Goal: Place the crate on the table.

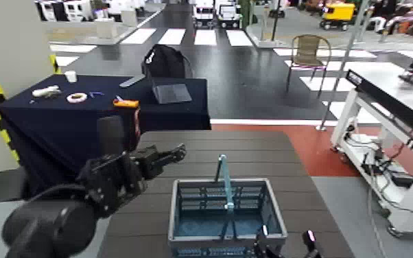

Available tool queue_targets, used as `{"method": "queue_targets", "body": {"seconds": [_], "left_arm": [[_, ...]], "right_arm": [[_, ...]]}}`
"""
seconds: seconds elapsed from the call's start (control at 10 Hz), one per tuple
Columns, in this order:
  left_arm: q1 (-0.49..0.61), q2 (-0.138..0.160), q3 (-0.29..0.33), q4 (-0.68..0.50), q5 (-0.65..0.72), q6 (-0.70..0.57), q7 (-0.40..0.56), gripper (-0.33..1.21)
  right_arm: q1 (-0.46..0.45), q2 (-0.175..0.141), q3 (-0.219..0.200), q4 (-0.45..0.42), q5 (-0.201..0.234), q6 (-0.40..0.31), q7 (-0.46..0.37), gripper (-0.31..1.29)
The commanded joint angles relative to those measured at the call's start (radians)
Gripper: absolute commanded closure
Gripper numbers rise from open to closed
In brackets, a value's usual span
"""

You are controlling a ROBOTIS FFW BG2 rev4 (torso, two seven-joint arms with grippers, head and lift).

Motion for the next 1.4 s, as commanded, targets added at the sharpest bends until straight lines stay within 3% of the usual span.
{"method": "queue_targets", "body": {"seconds": [0.1, 0.5, 0.9, 1.4], "left_arm": [[0.182, -0.035, 0.061, -0.157, -0.159, -0.178, 0.076, 0.13], [0.374, -0.061, 0.06, -0.181, -0.274, -0.417, 0.148, 0.13], [0.51, -0.058, 0.031, -0.102, -0.36, -0.709, 0.261, 0.13], [0.608, -0.069, 0.057, -0.099, -0.461, -0.781, 0.274, 0.13]], "right_arm": [[0.005, 0.003, -0.009, -0.004, 0.012, 0.0, 0.0, 0.13], [0.011, 0.004, -0.025, -0.016, 0.048, 0.005, -0.002, 0.13], [0.014, 0.001, -0.031, -0.023, 0.056, 0.008, -0.002, 0.13], [0.019, 0.001, -0.035, -0.03, 0.059, 0.026, -0.002, 0.13]]}}
